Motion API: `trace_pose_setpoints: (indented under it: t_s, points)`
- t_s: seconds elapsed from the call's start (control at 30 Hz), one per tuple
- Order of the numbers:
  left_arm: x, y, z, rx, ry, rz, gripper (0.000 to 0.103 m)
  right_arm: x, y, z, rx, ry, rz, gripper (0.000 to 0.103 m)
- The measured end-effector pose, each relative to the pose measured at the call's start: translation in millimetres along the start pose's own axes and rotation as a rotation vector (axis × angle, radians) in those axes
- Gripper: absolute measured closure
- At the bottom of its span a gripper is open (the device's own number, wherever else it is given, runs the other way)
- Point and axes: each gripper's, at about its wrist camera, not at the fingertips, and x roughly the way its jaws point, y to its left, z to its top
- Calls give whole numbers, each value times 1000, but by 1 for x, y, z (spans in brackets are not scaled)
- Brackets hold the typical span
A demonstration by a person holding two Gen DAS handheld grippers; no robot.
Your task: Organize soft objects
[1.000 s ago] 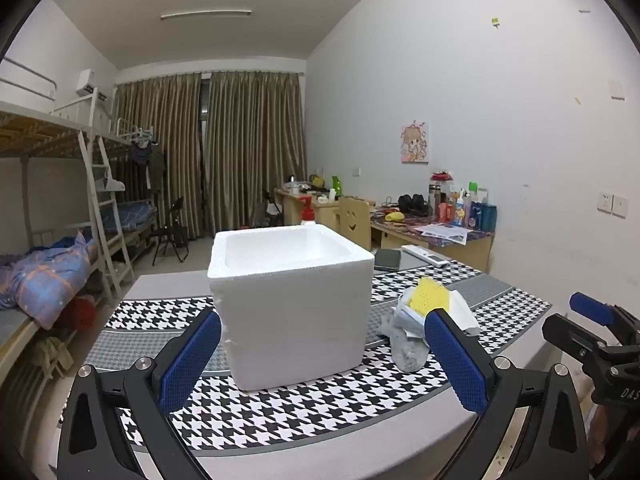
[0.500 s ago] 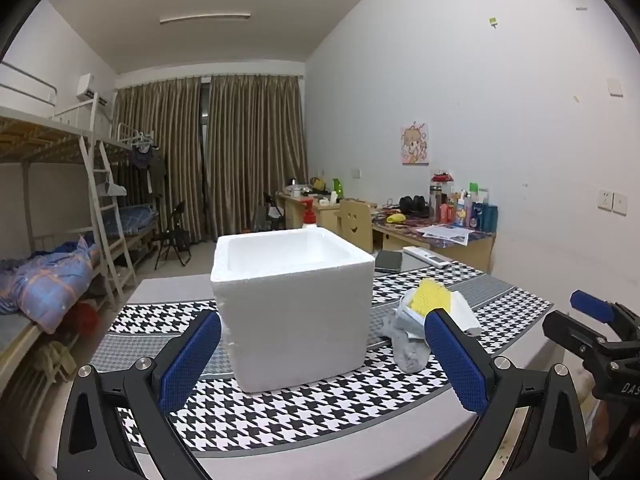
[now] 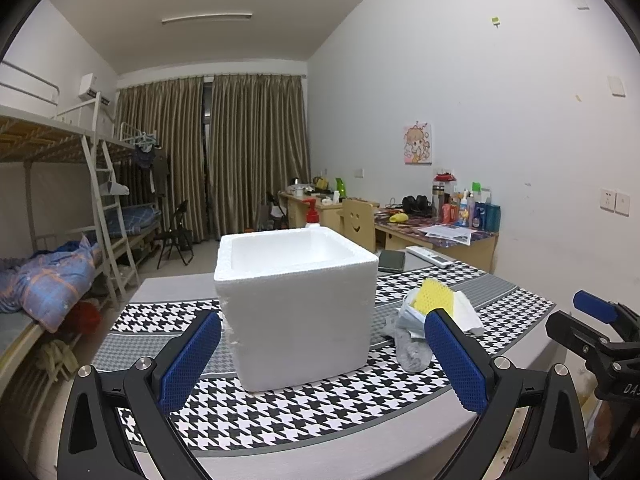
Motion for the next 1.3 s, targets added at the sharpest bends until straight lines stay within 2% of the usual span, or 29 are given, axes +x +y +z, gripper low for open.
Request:
trace_pose_setpoints:
  t_s: [0.93, 1.3]
  points:
    - [0, -1, 1, 3, 9, -19, 1, 1, 0, 1, 3, 9, -8, 1]
    - [14, -8, 6, 24, 19, -70, 1, 11, -7, 2, 11, 32, -34, 1]
